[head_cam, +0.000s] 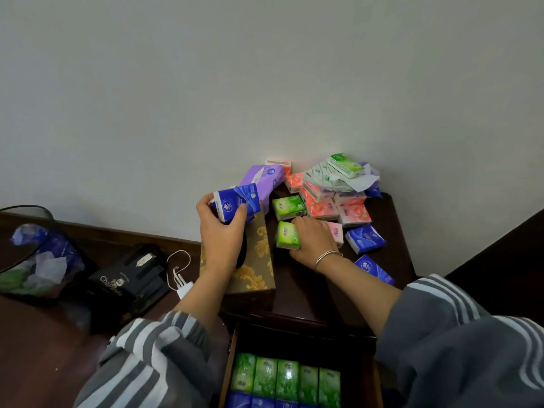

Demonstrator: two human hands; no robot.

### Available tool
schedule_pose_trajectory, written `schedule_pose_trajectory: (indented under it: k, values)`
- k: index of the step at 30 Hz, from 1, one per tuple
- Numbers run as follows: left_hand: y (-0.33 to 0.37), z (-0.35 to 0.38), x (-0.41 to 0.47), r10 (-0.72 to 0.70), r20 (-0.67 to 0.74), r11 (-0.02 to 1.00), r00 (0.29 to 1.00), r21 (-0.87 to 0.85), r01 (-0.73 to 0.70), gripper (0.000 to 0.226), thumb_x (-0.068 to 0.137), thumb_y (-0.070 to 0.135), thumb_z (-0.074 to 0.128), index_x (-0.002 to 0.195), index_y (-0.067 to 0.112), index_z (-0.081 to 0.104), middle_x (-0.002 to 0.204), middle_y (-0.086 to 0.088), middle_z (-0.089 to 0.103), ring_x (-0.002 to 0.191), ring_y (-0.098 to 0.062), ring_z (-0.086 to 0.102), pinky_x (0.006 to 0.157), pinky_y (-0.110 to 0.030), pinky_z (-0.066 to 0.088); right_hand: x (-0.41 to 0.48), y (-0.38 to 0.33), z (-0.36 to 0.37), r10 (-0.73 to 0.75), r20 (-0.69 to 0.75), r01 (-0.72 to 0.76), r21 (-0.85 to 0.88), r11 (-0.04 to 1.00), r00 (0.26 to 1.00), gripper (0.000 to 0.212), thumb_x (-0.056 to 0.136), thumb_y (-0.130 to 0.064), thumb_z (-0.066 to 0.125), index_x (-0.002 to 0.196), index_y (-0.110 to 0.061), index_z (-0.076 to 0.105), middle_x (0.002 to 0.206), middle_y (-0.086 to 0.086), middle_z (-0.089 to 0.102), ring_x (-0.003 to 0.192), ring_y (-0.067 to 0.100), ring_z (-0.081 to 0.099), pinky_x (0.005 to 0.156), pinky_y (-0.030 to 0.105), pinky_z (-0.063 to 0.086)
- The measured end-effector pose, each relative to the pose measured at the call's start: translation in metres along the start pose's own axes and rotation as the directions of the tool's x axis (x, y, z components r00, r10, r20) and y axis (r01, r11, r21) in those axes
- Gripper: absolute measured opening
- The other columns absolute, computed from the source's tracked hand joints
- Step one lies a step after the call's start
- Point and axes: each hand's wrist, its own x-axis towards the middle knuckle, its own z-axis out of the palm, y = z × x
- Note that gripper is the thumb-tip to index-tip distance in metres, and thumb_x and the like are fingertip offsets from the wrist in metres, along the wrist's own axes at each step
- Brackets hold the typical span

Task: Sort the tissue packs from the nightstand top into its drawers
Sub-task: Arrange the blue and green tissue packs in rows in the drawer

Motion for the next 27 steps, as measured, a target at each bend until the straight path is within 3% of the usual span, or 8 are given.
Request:
schedule_pose_trajectory:
  k: [4,8,11,15,19,23,25,27]
  values:
    - [0.005,0.001,-0.003,0.064,-0.033,0.998,0.997,0.014,-0.063,0.052,0.086,0.025,0.068,0.128,0.024,0.036,0.113,-0.001,0.06,0.094,-0.002,0.065,0.068,-0.008,0.05,-0.027,-0.005,-0.018,0.154,-0.094,-0.122,0.278,0.953,0.984,0.058,0.069,-0.031,0.071,0.119,-0.011,0.047,0.116,0.011,0.05,0.104,0.032,0.052,0.079,0.036,0.041]
    - [0.023,-0.001,-0.021,0.195,-0.091,0.98,0.977,0.047,-0.191,0.053,0.088,0.019,0.064,0.132,0.011,0.036,0.122,-0.015,0.054,0.103,-0.018,0.061,0.074,-0.007,0.048,-0.086,-0.01,-0.046,0.341,-0.126,-0.176,0.665,0.726,0.931,0.067,0.065,-0.029,0.078,0.123,-0.016,0.046,0.117,0.005,0.051,0.106,0.019,0.051,0.089,0.031,0.044]
    - [0.043,-0.003,-0.059,0.264,-0.119,0.963,0.957,-0.018,-0.268,0.042,0.087,0.017,0.059,0.124,0.01,0.039,0.11,-0.003,0.055,0.094,-0.004,0.059,0.074,-0.01,0.046,-0.149,-0.005,-0.063,0.409,0.034,-0.213,0.892,0.399,0.912,0.052,0.067,-0.021,0.082,0.112,-0.022,0.057,0.105,-0.001,0.066,0.095,0.01,0.062,0.085,0.022,0.049]
    - [0.046,-0.029,-0.145,0.331,0.015,0.941,0.943,-0.076,-0.329,0.035,0.087,0.022,0.056,0.117,0.034,0.042,0.101,0.018,0.057,0.088,0.009,0.058,0.078,-0.007,0.044,-0.239,0.011,-0.059,0.407,0.307,-0.336,0.942,0.001,0.861,0.033,0.07,-0.011,0.079,0.1,-0.016,0.066,0.083,-0.005,0.073,0.077,0.007,0.066,0.07,0.019,0.052]
    - [0.01,-0.065,-0.226,0.278,0.239,0.952,0.93,0.061,-0.3,0.034,0.085,0.03,0.058,0.113,0.045,0.046,0.106,0.032,0.055,0.095,0.014,0.055,0.081,0.0,0.04,-0.303,0.016,-0.022,0.337,0.542,-0.532,0.837,-0.13,0.77,0.025,0.076,-0.011,0.073,0.1,-0.014,0.066,0.082,-0.001,0.074,0.072,0.01,0.068,0.062,0.019,0.054]
    - [-0.06,-0.072,-0.26,-0.191,0.235,0.974,0.953,0.168,0.153,0.029,0.091,0.014,0.063,0.095,0.042,0.054,0.094,0.012,0.064,0.093,-0.008,0.065,0.07,-0.019,0.05,-0.323,0.006,0.032,0.286,0.726,-0.746,0.664,-0.052,0.626,0.018,0.08,-0.023,0.072,0.095,-0.015,0.066,0.074,-0.001,0.069,0.059,0.008,0.064,0.05,0.017,0.049]
    - [-0.092,-0.07,-0.261,-0.44,0.132,0.894,0.888,0.158,0.419,0.012,0.092,0.019,0.061,0.096,0.027,0.054,0.096,-0.003,0.065,0.092,-0.025,0.065,0.07,-0.035,0.053,-0.317,0.0,0.066,0.323,0.754,-0.794,0.608,-0.012,0.573,0.025,0.078,-0.028,0.074,0.097,-0.013,0.065,0.071,0.0,0.066,0.05,0.006,0.061,0.043,0.016,0.046]
    - [-0.113,-0.065,-0.258,-0.569,0.078,0.822,0.819,0.099,0.561,0.015,0.092,0.022,0.06,0.103,0.017,0.051,0.1,-0.013,0.064,0.087,-0.028,0.066,0.079,-0.046,0.055,-0.304,-0.005,0.097,0.42,0.746,-0.826,0.564,0.016,0.518,0.042,0.075,-0.032,0.076,0.108,-0.011,0.061,0.082,0.004,0.066,0.059,0.01,0.064,0.046,0.018,0.048]
